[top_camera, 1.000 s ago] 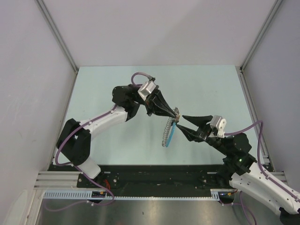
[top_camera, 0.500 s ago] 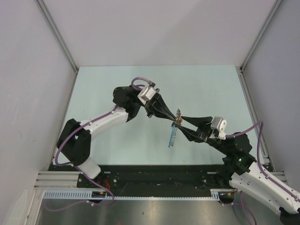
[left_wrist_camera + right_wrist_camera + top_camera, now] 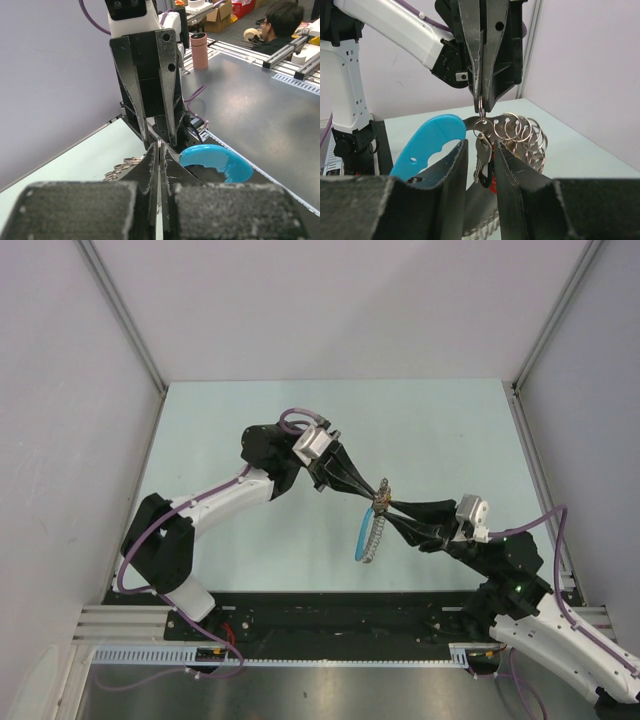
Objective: Remove the keys from the keyring
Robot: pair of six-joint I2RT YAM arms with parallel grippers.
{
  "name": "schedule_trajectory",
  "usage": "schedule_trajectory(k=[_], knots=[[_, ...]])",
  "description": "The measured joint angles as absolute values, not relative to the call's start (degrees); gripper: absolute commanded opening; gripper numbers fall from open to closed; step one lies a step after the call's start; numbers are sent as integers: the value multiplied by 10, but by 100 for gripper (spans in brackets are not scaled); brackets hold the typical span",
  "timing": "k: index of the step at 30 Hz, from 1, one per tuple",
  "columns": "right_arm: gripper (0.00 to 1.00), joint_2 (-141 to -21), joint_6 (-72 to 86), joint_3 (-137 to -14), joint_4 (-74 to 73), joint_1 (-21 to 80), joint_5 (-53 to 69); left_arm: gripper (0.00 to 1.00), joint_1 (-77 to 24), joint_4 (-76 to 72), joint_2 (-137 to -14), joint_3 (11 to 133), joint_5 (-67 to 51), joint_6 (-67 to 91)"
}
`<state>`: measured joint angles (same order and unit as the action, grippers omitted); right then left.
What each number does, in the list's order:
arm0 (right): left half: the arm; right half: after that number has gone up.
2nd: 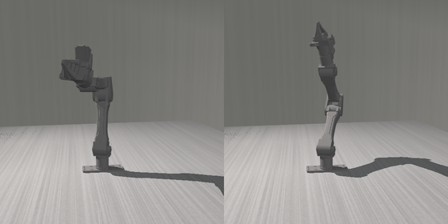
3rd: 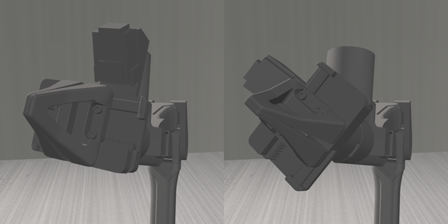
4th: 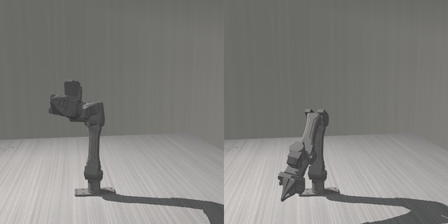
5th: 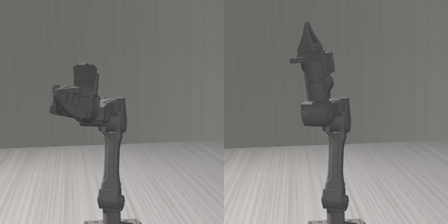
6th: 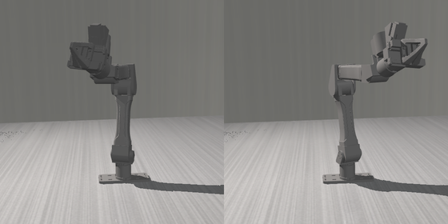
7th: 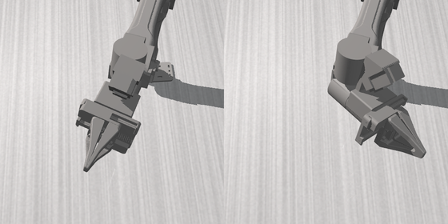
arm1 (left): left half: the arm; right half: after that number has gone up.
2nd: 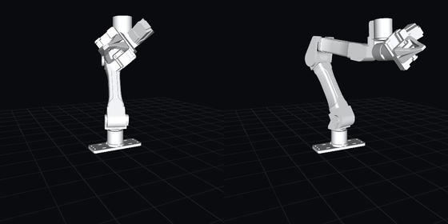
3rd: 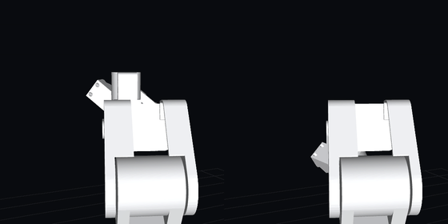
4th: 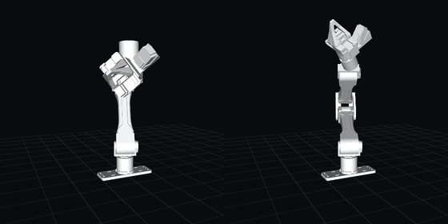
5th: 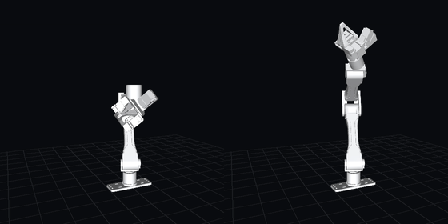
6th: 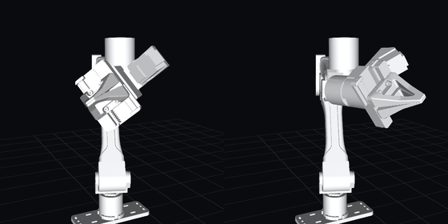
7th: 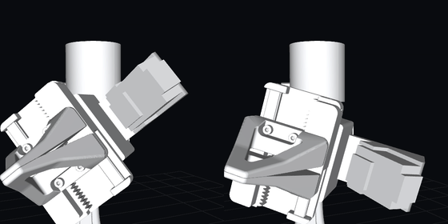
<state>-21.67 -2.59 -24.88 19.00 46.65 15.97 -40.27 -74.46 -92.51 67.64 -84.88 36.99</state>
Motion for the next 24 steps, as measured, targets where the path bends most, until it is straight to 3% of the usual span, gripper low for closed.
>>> schedule_trajectory(k=[24], knots=[[24, -294, -48, -244, 313, 473, 149, 0, -404, -745, -925, 679, -846, 370]])
